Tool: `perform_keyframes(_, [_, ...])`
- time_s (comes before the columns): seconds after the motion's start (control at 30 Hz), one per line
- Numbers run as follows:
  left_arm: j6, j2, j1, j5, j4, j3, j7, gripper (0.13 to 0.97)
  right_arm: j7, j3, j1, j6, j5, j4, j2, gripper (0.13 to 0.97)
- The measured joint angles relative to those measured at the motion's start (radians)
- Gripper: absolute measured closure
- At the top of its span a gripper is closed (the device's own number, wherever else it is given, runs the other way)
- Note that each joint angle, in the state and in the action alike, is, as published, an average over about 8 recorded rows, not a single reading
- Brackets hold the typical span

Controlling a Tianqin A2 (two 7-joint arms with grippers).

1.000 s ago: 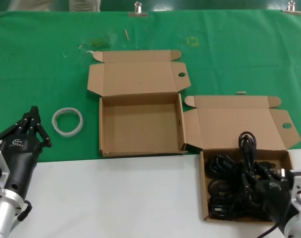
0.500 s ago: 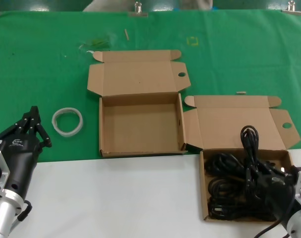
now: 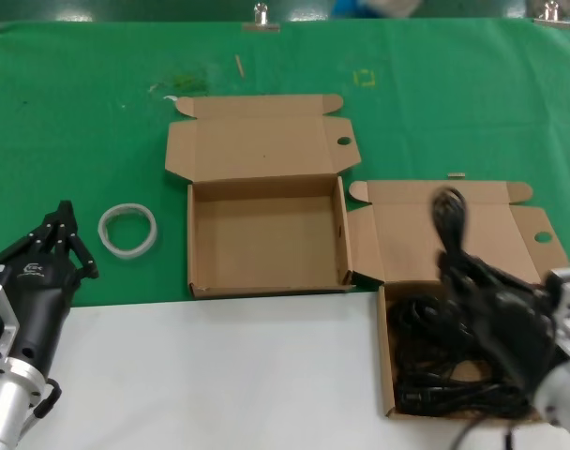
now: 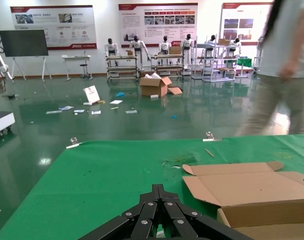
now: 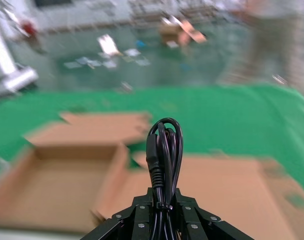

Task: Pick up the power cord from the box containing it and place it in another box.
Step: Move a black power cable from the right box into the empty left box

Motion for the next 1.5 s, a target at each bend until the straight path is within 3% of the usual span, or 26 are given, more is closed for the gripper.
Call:
perform_keyframes(0.13, [0.0,0.0,0.0,0.0,0.0,0.0,0.0,0.957,-0.052,-0.07,0.105,-0.011,0.005,0.005,-0.039,0.889])
perform_keyframes(0.27, [0.0,0.0,0.0,0.0,0.0,0.0,0.0,0.957,-0.113,-0.162,0.246,-0.049,-0.011,-0.083,-0.123,0.889])
perform_keyframes(0.6, [0.0,0.0,0.0,0.0,0.0,0.0,0.0,0.957,-0.202,-0.347,0.573,-0.173,-0.069,-0.53,-0.374,0.889])
perform_keyframes(0.77, [0.0,0.0,0.0,0.0,0.0,0.0,0.0,0.957,-0.194,-0.361,0.648,-0.252,-0.142,-0.73,-0.463,0.889])
perform_keyframes(0.93, [0.0,0.0,0.0,0.0,0.0,0.0,0.0,0.957,-0.163,-0.37,0.682,-0.305,-0.203,-0.837,-0.499,0.868])
perform_keyframes(1.23, [0.0,0.0,0.0,0.0,0.0,0.0,0.0,0.957,-0.1,-0.408,0.698,-0.325,-0.257,-0.848,-0.479,0.789])
perform_keyframes(1.37, [0.0,0.0,0.0,0.0,0.0,0.0,0.0,0.957,-0.073,-0.381,0.673,-0.315,-0.259,-0.739,-0.427,0.729])
perform_keyframes(1.5, [0.0,0.0,0.0,0.0,0.0,0.0,0.0,0.957,-0.047,-0.261,0.601,-0.343,-0.266,-0.567,-0.358,0.714])
